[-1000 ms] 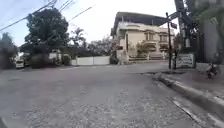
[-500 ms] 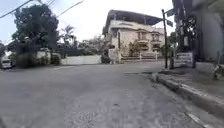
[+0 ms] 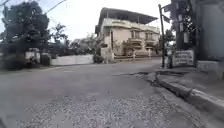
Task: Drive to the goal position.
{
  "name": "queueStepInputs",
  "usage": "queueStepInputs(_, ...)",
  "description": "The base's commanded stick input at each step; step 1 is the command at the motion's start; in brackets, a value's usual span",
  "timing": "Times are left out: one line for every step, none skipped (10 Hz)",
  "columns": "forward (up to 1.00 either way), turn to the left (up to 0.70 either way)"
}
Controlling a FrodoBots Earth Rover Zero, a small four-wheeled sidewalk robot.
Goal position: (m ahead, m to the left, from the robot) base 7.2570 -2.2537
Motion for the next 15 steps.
queueStepInputs(1.0,0.0)
queueStepInputs(1.0,0.0)
queueStepInputs(1.0,0.0)
queueStepInputs(1.0,0.0)
queueStepInputs(1.0,0.0)
queueStepInputs(1.0,0.0)
queueStepInputs(1.0,0.0)
queueStepInputs(1.0,0.0)
queueStepInputs(1.0,0.0)
queueStepInputs(1.0,-0.12)
queueStepInputs(1.0,-0.37)
queueStepInputs(1.0,-0.39)
queueStepInputs(1.0,-0.39)
queueStepInputs(1.0,-0.38)
queueStepInputs(1.0,-0.01)
